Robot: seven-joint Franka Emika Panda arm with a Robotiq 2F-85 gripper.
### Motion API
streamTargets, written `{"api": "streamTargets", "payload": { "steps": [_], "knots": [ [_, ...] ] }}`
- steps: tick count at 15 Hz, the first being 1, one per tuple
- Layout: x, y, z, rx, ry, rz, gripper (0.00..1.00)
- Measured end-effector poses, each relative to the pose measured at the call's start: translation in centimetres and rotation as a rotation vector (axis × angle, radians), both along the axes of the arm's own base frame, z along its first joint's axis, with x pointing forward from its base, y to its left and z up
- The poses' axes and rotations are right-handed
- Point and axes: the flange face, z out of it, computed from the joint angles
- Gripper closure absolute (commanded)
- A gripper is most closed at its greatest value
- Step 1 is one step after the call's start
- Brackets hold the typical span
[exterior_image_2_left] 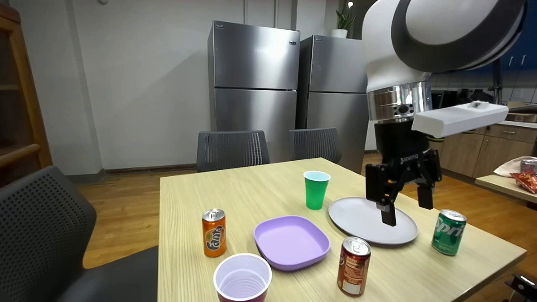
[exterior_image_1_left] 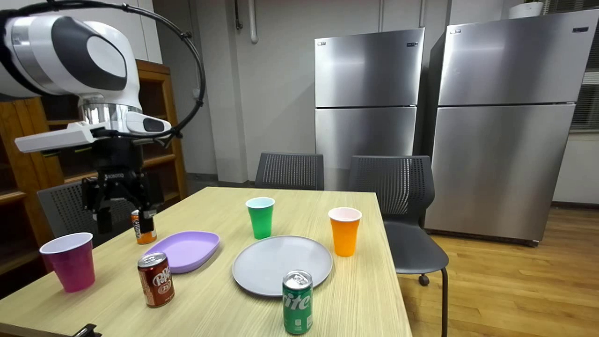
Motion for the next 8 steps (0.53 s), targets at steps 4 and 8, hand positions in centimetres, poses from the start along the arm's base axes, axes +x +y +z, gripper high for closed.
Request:
{"api": "streamTargets", "payload": {
  "steps": [4,8],
  "knots": [
    [0.9,0.5,-1.8,-0.008,0.046,0.020,0.00],
    [1.6,0.9,-3.7,-0.010,0.092,0.029,0.00]
  ]
}}
